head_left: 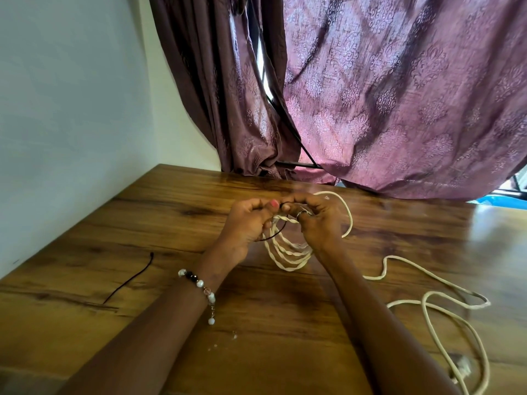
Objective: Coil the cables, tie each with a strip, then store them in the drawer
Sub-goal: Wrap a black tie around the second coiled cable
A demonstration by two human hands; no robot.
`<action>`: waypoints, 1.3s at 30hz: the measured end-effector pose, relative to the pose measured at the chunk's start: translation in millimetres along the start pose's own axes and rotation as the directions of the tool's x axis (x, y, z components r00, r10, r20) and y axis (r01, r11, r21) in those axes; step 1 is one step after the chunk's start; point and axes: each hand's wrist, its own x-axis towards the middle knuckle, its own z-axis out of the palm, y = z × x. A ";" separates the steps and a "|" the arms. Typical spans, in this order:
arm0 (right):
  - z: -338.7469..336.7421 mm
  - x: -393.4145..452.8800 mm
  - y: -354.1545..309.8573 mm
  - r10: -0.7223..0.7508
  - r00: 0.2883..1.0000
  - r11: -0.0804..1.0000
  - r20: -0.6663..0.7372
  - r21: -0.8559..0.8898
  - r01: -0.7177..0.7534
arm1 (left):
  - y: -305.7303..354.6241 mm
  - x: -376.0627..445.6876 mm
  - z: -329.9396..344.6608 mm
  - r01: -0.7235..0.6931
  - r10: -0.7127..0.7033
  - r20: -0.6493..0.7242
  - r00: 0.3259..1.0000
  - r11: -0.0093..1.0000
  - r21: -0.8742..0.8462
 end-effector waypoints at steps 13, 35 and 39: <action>-7.5 -0.1 -13.0 0.280 0.938 0.923 -0.204 0.327 -0.205 | -3.1 15.7 -20.6 -0.361 0.293 0.285 0.913 0.904 0.230; 1.1 -2.7 -15.4 0.409 0.896 0.906 -0.174 0.190 -0.377 | -8.9 12.4 -12.6 -0.340 0.252 0.254 0.934 0.848 0.407; -22.1 1.0 -19.2 0.424 0.887 0.894 -0.184 0.242 -0.377 | -5.4 12.3 -16.0 -0.349 0.275 0.219 0.936 0.803 0.484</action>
